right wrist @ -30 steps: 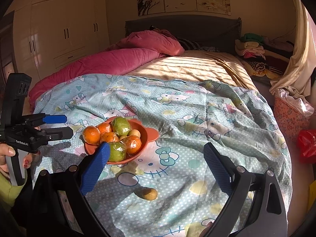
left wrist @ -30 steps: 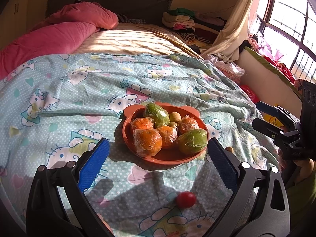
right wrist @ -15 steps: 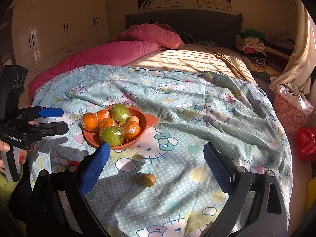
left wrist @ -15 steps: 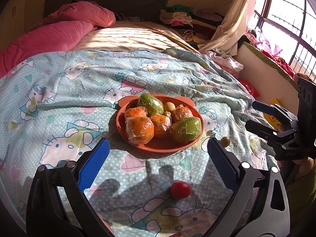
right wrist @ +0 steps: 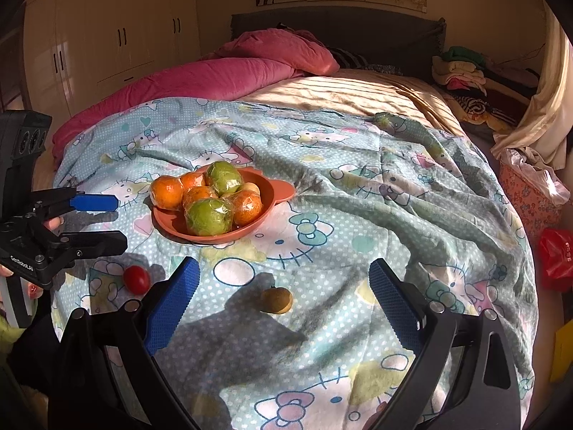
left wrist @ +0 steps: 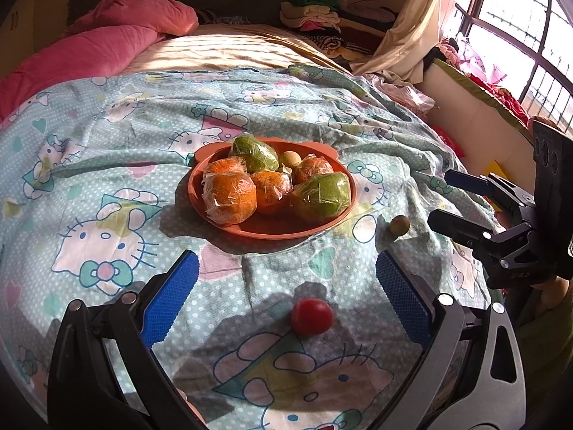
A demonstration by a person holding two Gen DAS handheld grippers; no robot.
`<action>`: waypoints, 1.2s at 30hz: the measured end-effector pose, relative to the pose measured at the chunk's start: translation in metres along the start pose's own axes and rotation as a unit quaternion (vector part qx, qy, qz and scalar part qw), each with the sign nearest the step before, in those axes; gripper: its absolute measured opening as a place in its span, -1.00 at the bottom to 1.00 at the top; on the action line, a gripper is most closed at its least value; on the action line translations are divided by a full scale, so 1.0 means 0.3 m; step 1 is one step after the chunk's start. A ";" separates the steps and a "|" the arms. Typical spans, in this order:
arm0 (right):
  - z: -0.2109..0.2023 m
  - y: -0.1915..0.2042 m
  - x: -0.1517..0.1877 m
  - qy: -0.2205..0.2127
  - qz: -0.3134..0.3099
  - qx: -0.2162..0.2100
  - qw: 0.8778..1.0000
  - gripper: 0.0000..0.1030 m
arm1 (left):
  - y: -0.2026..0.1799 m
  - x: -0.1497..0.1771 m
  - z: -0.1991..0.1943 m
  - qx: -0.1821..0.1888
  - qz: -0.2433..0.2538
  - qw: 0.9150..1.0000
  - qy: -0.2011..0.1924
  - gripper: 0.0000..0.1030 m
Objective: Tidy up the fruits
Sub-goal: 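Grasp the red tomato with the left gripper while the right grasps the small brown fruit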
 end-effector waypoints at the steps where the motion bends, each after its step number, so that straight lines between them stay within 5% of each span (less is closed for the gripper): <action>1: 0.003 0.001 0.007 0.003 0.000 0.000 1.000 0.85 | -0.005 0.006 0.002 0.001 0.000 1.000 0.002 0.81; 18: 0.076 0.012 0.079 0.040 -0.007 0.006 0.999 0.83 | -0.047 0.115 0.047 0.018 0.000 0.999 0.038 0.81; 22: 0.089 0.010 0.087 0.043 -0.010 0.010 0.999 0.81 | -0.055 0.118 0.051 0.023 0.002 0.999 0.040 0.67; 30: 0.126 -0.009 0.104 0.056 0.002 0.004 0.998 -0.01 | -0.066 0.127 0.067 0.029 0.008 0.999 0.043 0.26; 36: 0.155 -0.012 0.119 0.067 0.000 0.012 0.998 -0.31 | -0.062 0.128 0.067 0.029 0.009 0.999 0.044 0.05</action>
Point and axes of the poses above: each gripper's, at about its wrist camera, not at the fingertips, and z roughly the way its jaws point, y to its left, x to its underside, the point moved 8 cm from there along z, roughly the way its jaws point, and after that the axes turned 6 degrees about z, right-handed, at the moved point
